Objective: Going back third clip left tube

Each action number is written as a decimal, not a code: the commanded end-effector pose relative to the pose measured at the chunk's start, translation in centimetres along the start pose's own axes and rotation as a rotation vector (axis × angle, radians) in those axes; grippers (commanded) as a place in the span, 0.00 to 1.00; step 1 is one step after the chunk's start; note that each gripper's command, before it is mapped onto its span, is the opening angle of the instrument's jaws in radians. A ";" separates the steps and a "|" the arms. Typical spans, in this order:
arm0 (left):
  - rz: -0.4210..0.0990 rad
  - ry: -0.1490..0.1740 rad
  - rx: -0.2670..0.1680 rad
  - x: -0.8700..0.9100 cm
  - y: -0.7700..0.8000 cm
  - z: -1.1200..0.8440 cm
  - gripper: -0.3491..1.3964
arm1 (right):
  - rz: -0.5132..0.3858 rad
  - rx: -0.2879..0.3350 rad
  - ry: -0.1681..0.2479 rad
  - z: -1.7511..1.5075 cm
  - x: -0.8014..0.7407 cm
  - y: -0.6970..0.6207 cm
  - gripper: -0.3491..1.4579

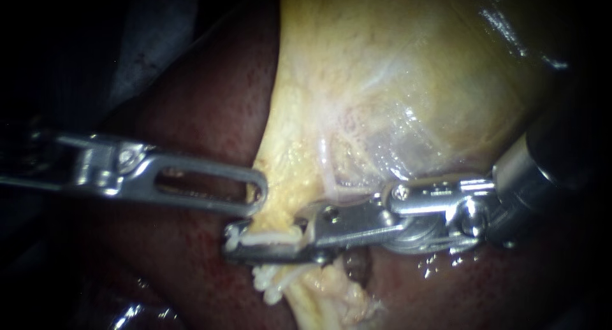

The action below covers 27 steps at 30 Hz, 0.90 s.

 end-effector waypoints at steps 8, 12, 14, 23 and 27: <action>0.000 0.000 0.000 0.00 0.00 0.00 0.00 | -0.001 0.000 0.000 0.00 0.00 0.00 0.00; 0.000 0.000 0.000 0.00 0.00 0.00 0.00 | 0.000 0.000 0.000 0.00 0.00 0.00 0.08; 0.000 0.000 0.000 0.00 0.00 0.00 0.00 | 0.000 -0.001 0.000 0.00 0.00 0.00 0.19; -0.001 -0.001 -0.001 0.01 -0.03 0.01 0.00 | -0.006 -0.039 0.013 0.20 0.00 0.05 0.47; -0.001 -0.002 -0.002 0.01 -0.04 0.01 0.00 | -0.020 -0.043 0.013 0.22 -0.03 0.06 0.48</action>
